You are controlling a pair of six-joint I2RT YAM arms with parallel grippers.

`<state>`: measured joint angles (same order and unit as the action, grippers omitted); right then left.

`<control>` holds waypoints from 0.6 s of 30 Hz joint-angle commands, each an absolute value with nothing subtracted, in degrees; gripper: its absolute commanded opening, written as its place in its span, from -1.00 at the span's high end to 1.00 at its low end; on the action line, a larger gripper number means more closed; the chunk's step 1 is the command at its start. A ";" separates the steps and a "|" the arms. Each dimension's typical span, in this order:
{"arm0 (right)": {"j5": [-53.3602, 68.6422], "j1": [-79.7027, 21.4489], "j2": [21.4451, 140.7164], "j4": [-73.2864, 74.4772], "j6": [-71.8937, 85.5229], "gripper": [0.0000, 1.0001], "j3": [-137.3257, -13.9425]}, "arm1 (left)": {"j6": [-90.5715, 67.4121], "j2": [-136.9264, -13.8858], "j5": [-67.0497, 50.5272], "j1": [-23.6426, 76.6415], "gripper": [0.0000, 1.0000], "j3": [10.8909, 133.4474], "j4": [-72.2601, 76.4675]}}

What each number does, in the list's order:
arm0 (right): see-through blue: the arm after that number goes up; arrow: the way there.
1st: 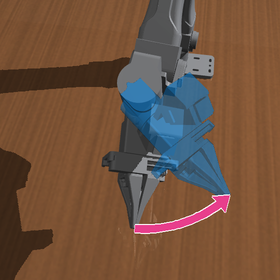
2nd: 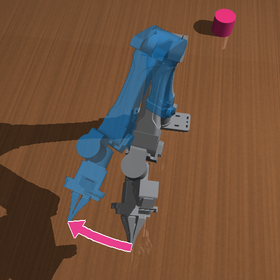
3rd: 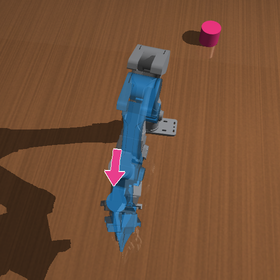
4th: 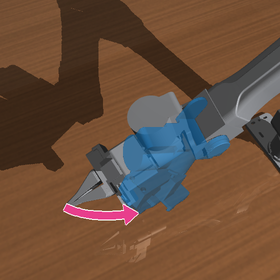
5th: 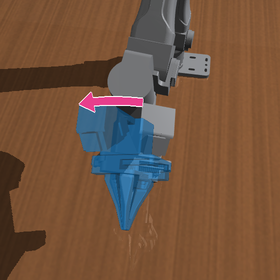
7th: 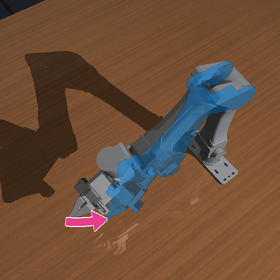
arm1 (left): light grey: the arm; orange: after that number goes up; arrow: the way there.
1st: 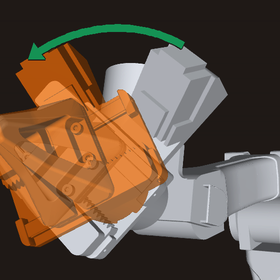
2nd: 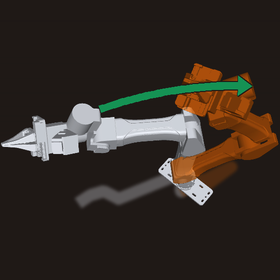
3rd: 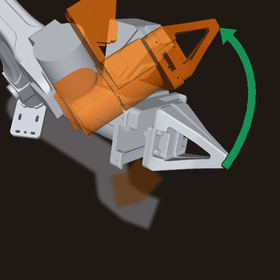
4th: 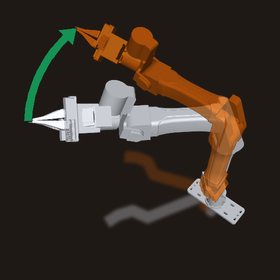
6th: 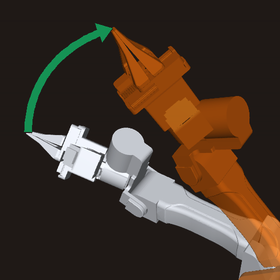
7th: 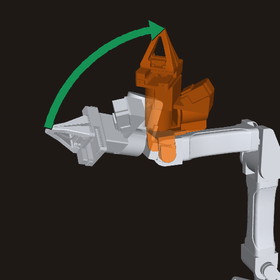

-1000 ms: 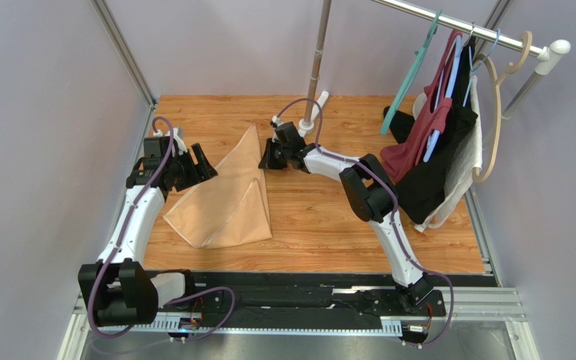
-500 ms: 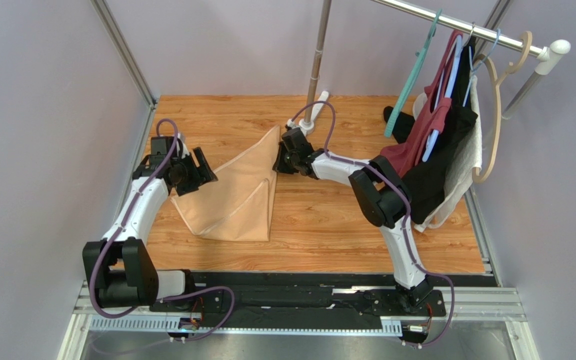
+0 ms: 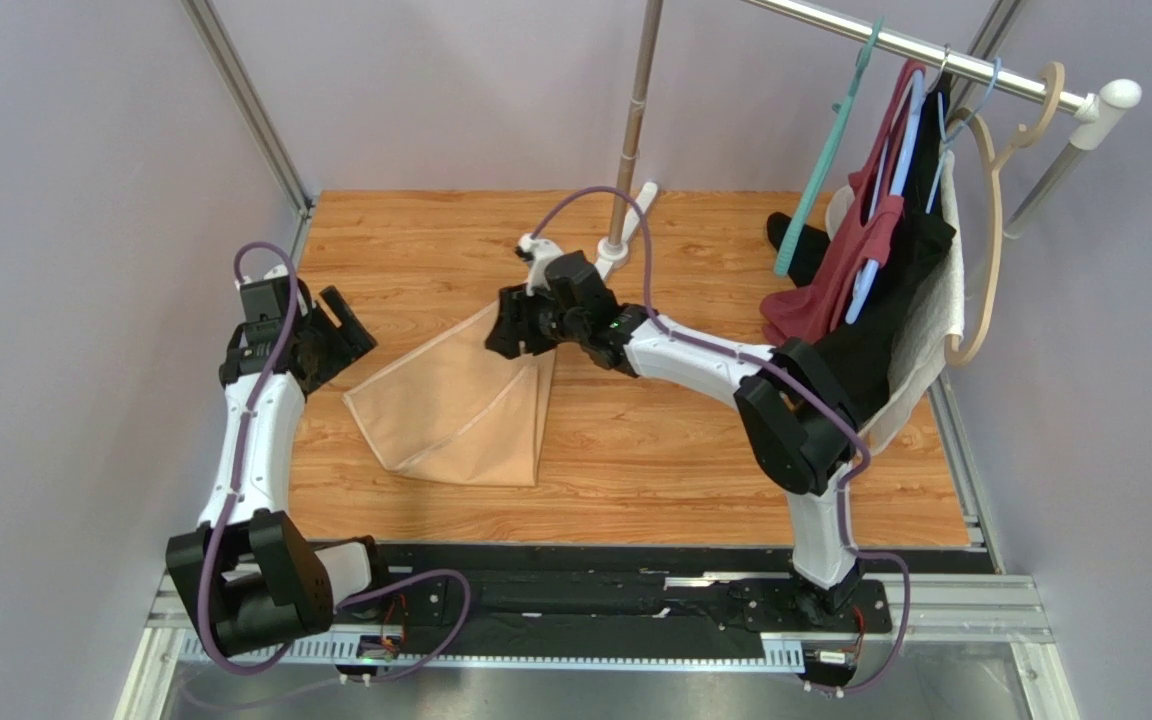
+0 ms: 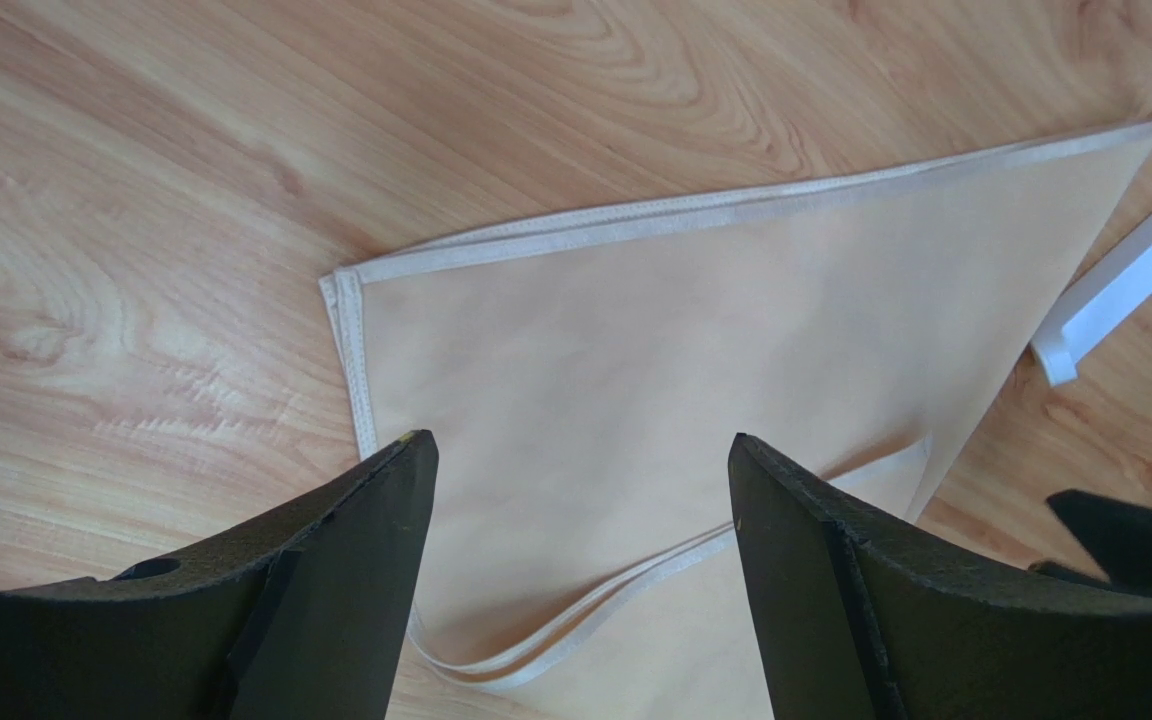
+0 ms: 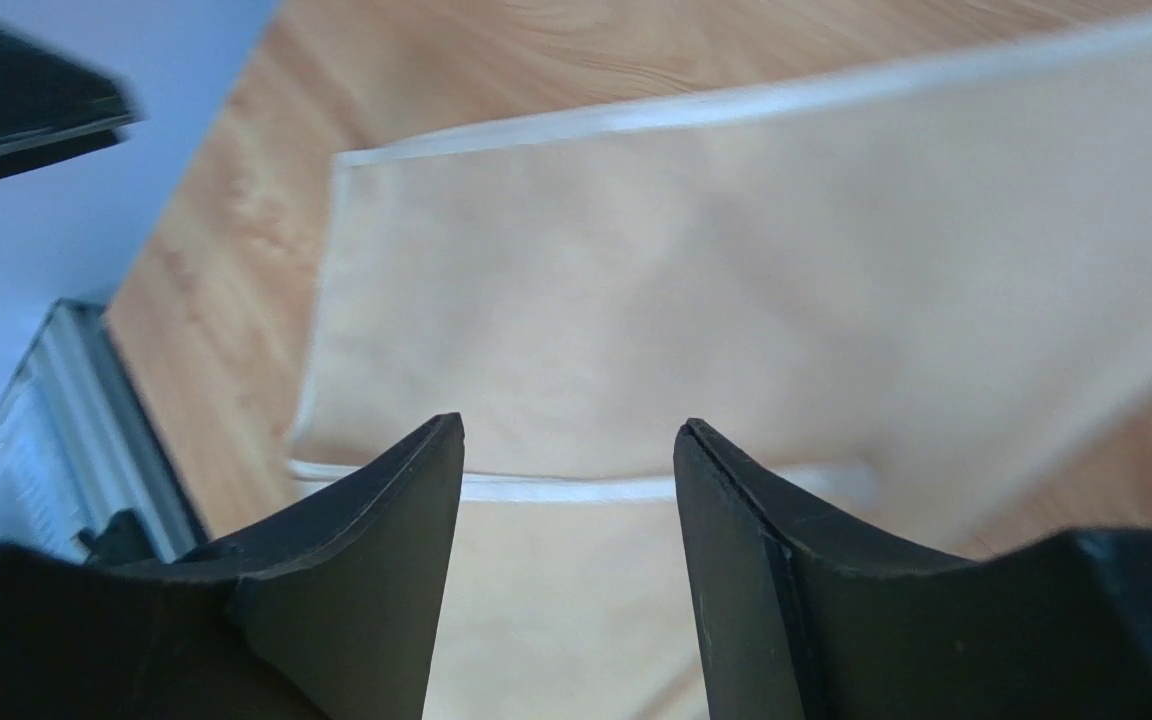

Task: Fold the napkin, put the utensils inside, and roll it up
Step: Fold the napkin

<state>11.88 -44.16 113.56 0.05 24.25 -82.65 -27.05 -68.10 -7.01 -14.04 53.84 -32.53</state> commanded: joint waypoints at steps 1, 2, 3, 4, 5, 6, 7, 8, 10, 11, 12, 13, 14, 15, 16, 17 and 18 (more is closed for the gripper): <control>25.54 -49.20 121.71 -3.43 21.53 -0.15 -93.65 | -28.48 -63.38 -5.63 -14.94 -0.61 54.06 -29.44; 26.71 -50.09 123.38 -3.17 22.32 -0.15 -95.61 | -28.22 -62.93 -5.19 -14.94 -0.61 54.05 -29.53; 28.89 -51.58 126.97 -3.51 22.93 -0.15 -97.19 | -27.52 -62.32 -4.84 -15.03 -0.61 54.14 -30.14; 29.87 -52.20 128.48 -3.86 23.98 -0.15 -100.51 | -27.16 -61.27 -4.40 -15.03 -0.61 54.31 -30.32; 30.40 -52.82 130.24 -3.95 24.34 -0.15 -102.11 | -26.81 -60.56 -3.79 -15.03 -0.61 54.23 -30.41; 30.85 -54.04 131.73 -3.87 24.61 -0.15 -103.87 | -26.72 -59.77 -3.52 -15.12 -0.61 54.05 -30.15; 31.02 -54.57 134.79 -3.61 24.78 -0.15 -106.93 | -26.63 -58.46 -3.43 -15.20 -0.61 53.79 -29.97; 31.20 -54.93 136.30 -2.82 25.22 -0.15 -108.70 | -26.54 -58.01 -3.34 -15.21 -0.61 53.70 -29.88; 31.03 -55.55 140.07 -1.68 26.01 -0.15 -111.43 | -26.46 -56.96 -4.12 -15.21 -0.61 53.44 -29.71; 30.94 -55.55 140.97 -0.80 26.71 -0.15 -113.62 | -26.37 -56.87 -4.48 -15.29 -0.61 53.44 -29.71; 30.33 -55.55 142.02 -0.36 26.98 -0.15 -114.34 | -26.28 -56.87 -5.09 -15.29 -0.61 53.44 -29.88; 29.63 -55.55 143.42 -0.18 27.24 -0.15 -115.22 | -26.28 -56.95 -5.53 -15.29 -0.61 53.52 -29.97; 28.92 -55.55 144.22 2.87 27.25 -0.15 -116.79 | -26.28 -56.87 -6.49 -15.47 -0.61 53.61 -29.97; 27.44 -55.55 144.84 3.77 27.16 -0.15 -117.76 | -26.28 -56.87 -6.94 -15.56 -0.61 53.70 -29.80; 26.46 -55.63 145.37 4.56 27.33 -0.15 -118.38 | -26.37 -56.52 -7.73 -15.64 -0.61 53.70 -29.62; 25.15 -55.63 146.76 6.40 27.77 -0.15 -119.08 | -26.54 -56.51 -8.00 -15.99 -0.61 53.70 -29.53; 23.05 -55.63 147.39 7.29 29.17 -0.15 -121.01 | -26.54 -56.60 -8.52 -16.26 -0.61 53.70 -29.36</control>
<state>28.71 -56.34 145.53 2.48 26.76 -114.50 -26.87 -57.32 -5.78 -15.14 53.71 -31.03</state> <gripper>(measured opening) 0.575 0.805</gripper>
